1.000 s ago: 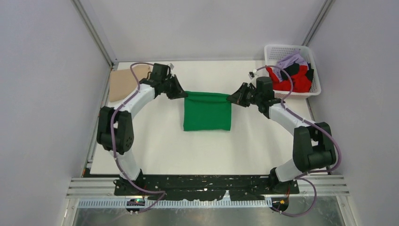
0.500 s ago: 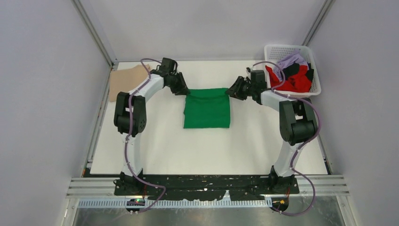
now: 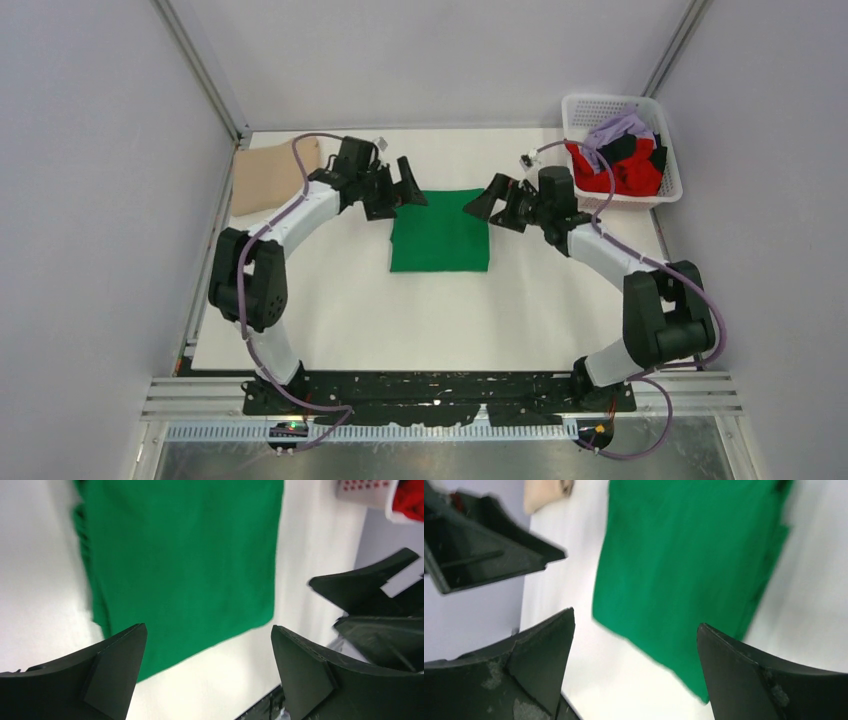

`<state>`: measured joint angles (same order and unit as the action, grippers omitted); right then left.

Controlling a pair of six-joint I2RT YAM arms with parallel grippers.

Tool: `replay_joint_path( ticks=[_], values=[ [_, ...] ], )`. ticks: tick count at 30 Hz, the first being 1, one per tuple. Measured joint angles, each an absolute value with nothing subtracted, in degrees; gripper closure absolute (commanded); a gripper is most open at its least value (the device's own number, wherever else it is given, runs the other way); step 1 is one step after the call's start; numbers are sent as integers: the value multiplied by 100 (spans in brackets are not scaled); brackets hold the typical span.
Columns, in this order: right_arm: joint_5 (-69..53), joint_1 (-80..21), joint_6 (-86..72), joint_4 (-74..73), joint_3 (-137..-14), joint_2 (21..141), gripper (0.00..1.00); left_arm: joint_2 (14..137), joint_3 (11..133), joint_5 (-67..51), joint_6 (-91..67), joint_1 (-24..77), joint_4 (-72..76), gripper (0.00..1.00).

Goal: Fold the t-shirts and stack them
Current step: Smooth out wrinkles on the folded tshirt

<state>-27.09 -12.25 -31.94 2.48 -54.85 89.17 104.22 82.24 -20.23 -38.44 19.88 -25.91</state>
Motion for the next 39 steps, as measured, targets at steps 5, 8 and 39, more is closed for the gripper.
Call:
replay_joint_path(
  ticks=[5, 8, 39],
  values=[
    [-3441, -1702, -3819, 1267, -4338, 8527, 1, 10320, 7535, -2563, -4147, 2353, -1835, 0],
    [-3568, -1796, -4053, 1629, -4036, 8868, 0, 10634, 7269, -2735, -4331, 2403, -1514, 1],
    [-2088, -2921, -3433, -451, -2405, 5642, 5, 7179, 3868, -2283, -4141, 2574, -1581, 0]
  ],
)
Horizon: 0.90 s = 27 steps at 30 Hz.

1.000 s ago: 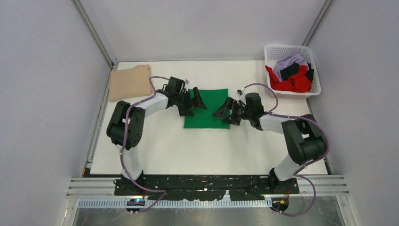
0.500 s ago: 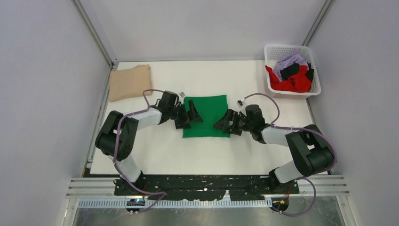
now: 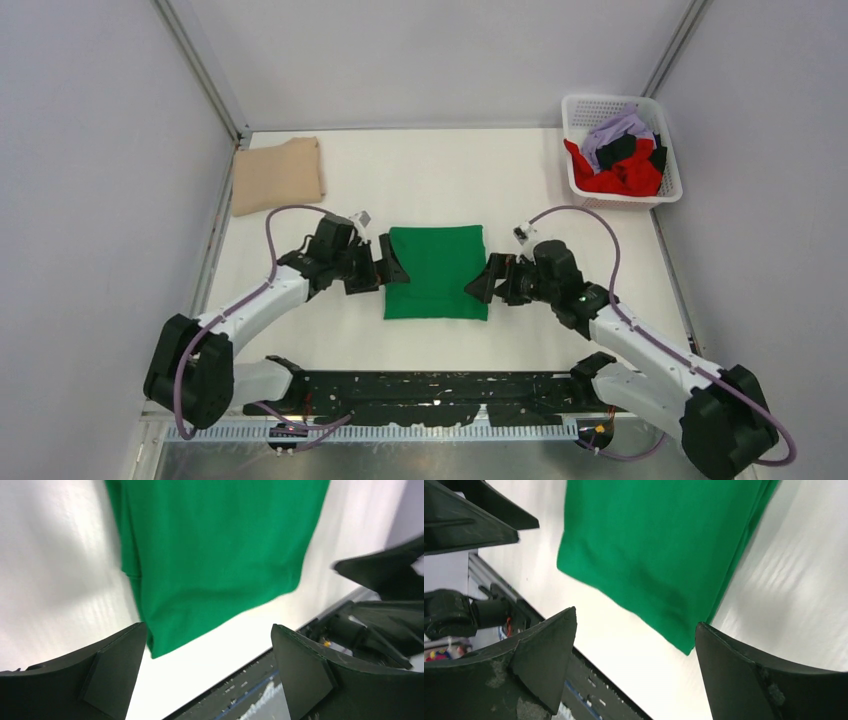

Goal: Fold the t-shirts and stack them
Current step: Smooth out wrinkles on the folded tshirt, then put the neatly folded tshirt into the corner of the board with the left arm

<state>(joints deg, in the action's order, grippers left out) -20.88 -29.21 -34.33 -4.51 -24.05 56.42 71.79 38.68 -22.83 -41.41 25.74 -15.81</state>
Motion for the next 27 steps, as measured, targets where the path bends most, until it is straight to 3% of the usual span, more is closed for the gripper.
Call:
replay_joint_path(
  ticks=[3, 8, 15, 23, 24, 27],
  values=[
    [-1577, -2862, -3210, -869, -2683, 5017, 4, 7210, 4132, -1769, -3966, 2574, -1922, 0],
    [-805, -2731, -2884, -1319, -2808, 4460, 5, 8294, 5107, -1044, -3710, 2569, -2311, 1],
    [-49, -2628, -2526, -2003, -2851, 4368, 5, 9627, 5682, -1031, -3599, 2606, -2300, 17],
    [353, -2534, -2342, -2106, -2873, 4300, 4, 10171, 6117, -1066, -3865, 3074, -2191, 57],
    [377, -2526, -2333, -2097, -2873, 4300, 5, 10263, 6215, -1050, -3909, 3140, -2204, 65],
    [425, -2475, -2292, -2058, -2871, 4300, 5, 10534, 6554, -838, -4016, 3310, -2390, 99]
  ],
)
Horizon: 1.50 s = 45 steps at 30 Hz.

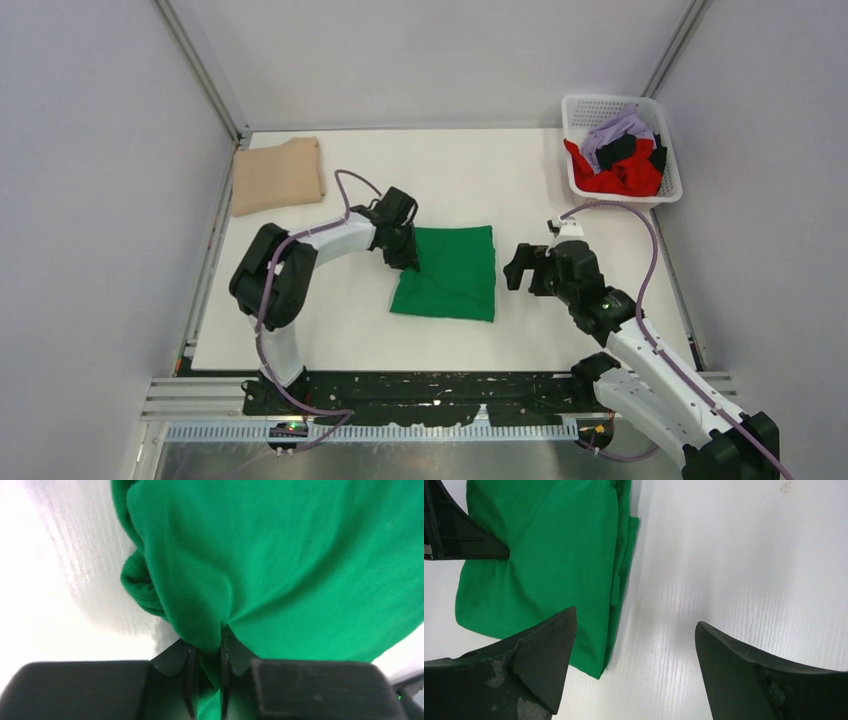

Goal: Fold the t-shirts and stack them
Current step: Put the neatly folded tshirt into the corner of the board with the left arm

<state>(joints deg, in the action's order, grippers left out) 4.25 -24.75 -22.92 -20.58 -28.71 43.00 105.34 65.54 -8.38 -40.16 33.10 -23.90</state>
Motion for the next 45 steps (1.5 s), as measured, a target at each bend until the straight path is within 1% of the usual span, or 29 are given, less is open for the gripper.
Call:
replay_joint_path(
  ticks=[5, 11, 15, 22, 27, 33, 39, 45],
  values=[
    [447, -2381, -2248, -1898, -2858, 4300, 4, 10897, 7439, 152, -3988, 3588, -3260, 100],
    [467, -2349, -2224, -1721, -2797, 4285, 5, 11430, 8746, 2080, -3675, 3632, -4475, 100],
    [537, -2349, -2215, -1645, -2720, 4163, 5, 11758, 9695, 3155, -3319, 3422, -5015, 100],
    [803, -2344, -2215, -1542, -2626, 4084, 4, 12186, 11098, 4259, -2298, 2624, -5238, 100],
    [1004, -2338, -2215, -1505, -2622, 4088, 5, 12210, 11454, 4525, -1149, 1953, -4821, 100],
    [1168, -2338, -2215, -1483, -2622, 4178, 4, 12366, 12121, 4466, -329, 1319, -4606, 100],
    [1216, -2338, -2215, -1483, -2622, 4278, 5, 12403, 12516, 4316, 204, 1004, -4442, 100],
    [1240, -2338, -2215, -1481, -2622, 4278, 5, 12438, 12818, 3975, 346, 928, -4429, 100]
  ],
)
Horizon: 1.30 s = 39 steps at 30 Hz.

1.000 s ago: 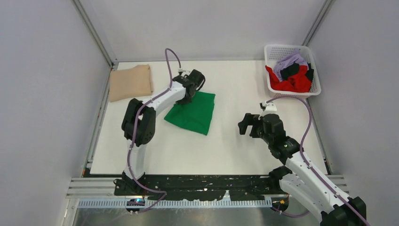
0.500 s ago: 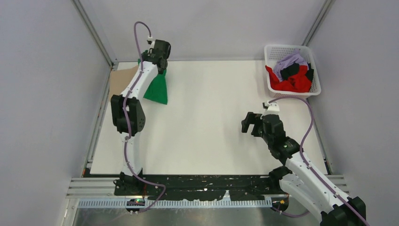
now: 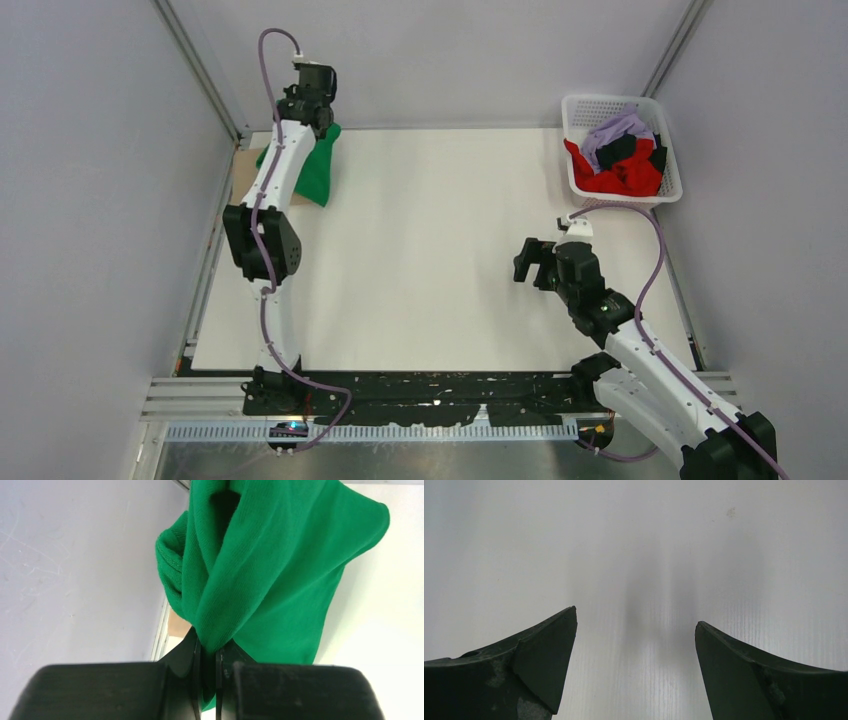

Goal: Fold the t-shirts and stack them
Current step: Put the neatly folded tshirt into the corner of the board with the left arm, then reset both arms

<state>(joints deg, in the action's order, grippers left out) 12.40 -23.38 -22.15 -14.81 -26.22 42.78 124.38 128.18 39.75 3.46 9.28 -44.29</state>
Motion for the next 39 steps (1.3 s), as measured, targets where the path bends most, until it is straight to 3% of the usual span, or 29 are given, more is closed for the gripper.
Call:
replay_joint_path(
  ticks=[19, 22, 24, 26, 27, 29, 35, 39],
  values=[
    [1470, -2338, -2158, -1533, -2624, 4292, 5, 12759, 12846, 2956, -471, -235, -4346, 100],
    [1511, -2338, -2145, -1549, -2641, 4403, 4, 12932, 12846, 2932, -484, -408, -4313, 78],
    [1525, -2338, -2132, -1551, -2665, 4495, 5, 13043, 12846, 2980, -427, -443, -4259, 56],
    [1538, -2338, -2130, -1549, -2685, 4565, 5, 13133, 12849, 3092, -384, -434, -4171, 53],
    [1540, -2338, -2130, -1549, -2698, 4602, 4, 13179, 12868, 3162, -377, -425, -4110, 47],
    [1542, -2338, -2130, -1553, -2722, 4663, 4, 13314, 13039, 3328, -338, -425, -3983, 5],
    [1544, -2338, -2154, -1570, -2759, 4698, 4, 13555, 13729, 3489, -261, -438, -3896, 0],
    [1549, -2338, -2200, -1575, -2759, 4674, 5, 13139, 13351, 3203, -532, -451, -3874, 0]
  ],
)
